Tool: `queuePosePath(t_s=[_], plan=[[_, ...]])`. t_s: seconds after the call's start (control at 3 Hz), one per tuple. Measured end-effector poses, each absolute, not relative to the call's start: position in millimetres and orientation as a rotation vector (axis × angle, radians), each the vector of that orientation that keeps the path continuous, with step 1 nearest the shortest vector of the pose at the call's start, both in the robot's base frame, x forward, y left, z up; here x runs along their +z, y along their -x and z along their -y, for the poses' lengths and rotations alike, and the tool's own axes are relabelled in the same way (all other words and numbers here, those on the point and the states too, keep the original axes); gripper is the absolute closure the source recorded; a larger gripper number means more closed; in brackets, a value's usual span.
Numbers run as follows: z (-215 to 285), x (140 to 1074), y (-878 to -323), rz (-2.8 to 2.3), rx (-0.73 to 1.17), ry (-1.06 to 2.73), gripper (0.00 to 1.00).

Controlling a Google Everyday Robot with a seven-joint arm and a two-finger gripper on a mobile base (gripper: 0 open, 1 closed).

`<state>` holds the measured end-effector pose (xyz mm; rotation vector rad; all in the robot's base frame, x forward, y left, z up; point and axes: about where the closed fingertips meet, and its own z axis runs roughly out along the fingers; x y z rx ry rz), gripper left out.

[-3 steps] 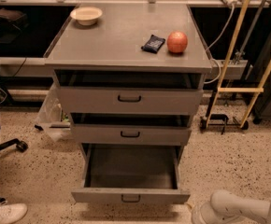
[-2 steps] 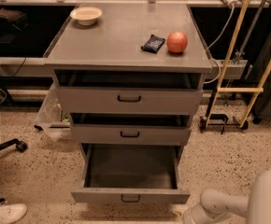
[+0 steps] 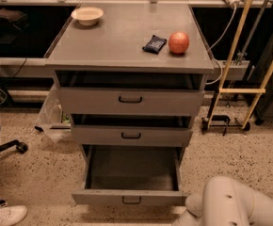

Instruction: Close bottom drawer

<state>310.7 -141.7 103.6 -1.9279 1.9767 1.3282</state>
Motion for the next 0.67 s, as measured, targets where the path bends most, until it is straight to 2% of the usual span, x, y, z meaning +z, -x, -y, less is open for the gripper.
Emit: queuePosePath(t_s=[0.33,0.67], plan=[[139,92,-334,-1.982,1.362,1.781,0.00],[183,130,-415,-1.988,1.040,1.589,0.00]])
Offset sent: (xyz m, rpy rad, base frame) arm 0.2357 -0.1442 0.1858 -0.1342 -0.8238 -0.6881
